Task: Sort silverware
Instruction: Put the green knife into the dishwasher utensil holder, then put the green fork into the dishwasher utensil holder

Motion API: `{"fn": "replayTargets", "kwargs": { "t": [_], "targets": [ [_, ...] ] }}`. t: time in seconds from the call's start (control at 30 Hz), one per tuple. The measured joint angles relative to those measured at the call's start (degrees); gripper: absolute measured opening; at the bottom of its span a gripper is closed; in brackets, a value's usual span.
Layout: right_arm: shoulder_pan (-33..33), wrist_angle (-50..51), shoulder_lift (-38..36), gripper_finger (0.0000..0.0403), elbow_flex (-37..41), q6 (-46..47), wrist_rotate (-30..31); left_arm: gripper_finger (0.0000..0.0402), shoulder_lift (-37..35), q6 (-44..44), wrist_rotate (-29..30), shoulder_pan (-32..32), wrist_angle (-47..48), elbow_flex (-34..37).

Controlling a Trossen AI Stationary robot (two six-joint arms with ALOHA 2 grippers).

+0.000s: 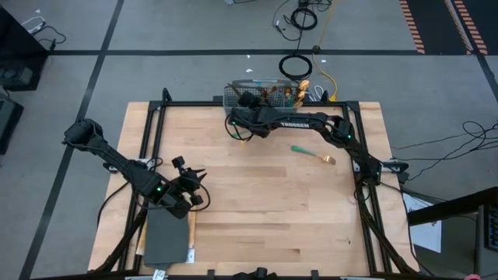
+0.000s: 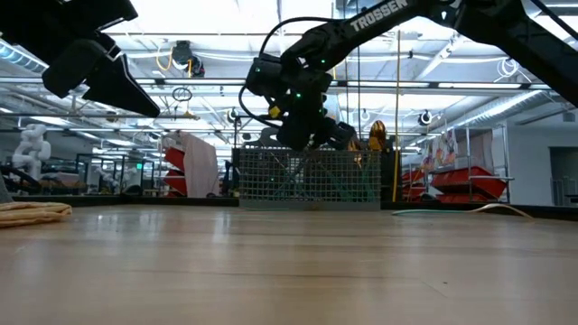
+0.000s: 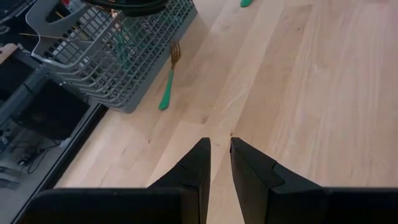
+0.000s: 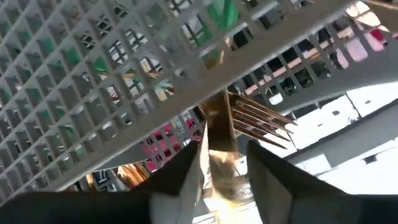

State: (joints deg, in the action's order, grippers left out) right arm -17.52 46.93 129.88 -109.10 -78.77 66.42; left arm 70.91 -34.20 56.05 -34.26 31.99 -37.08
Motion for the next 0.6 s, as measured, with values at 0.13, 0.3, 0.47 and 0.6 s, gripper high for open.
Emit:
{"fn": "replayTargets", "kwargs": {
  "t": [0.13, 0.3, 0.47, 0.6],
  "targets": [
    [0.3, -2.3, 0.0, 0.0157, 0.0, 1.9, 4.7, 0.0070, 0.0, 0.0, 0.1, 0.0, 0.0, 0.0],
    [1.8, -3.4, -3.0, 0.0177, 0.0, 7.2, 8.6, 0.0070, 0.0, -1.3, 3.6, 0.0, -0.3, 0.0],
    [5.4, 0.4, -10.5, 0.0171, 0.0, 20.1, 1.6, 0.0070, 0.0, -3.0, 6.8, 0.0, -0.4, 0.0],
    [8.1, 6.5, -16.0, 0.0170, 0.0, 37.2, -30.3, 0.0070, 0.0, -3.1, 6.0, 0.0, -1.1, 0.0]
  ]
}}
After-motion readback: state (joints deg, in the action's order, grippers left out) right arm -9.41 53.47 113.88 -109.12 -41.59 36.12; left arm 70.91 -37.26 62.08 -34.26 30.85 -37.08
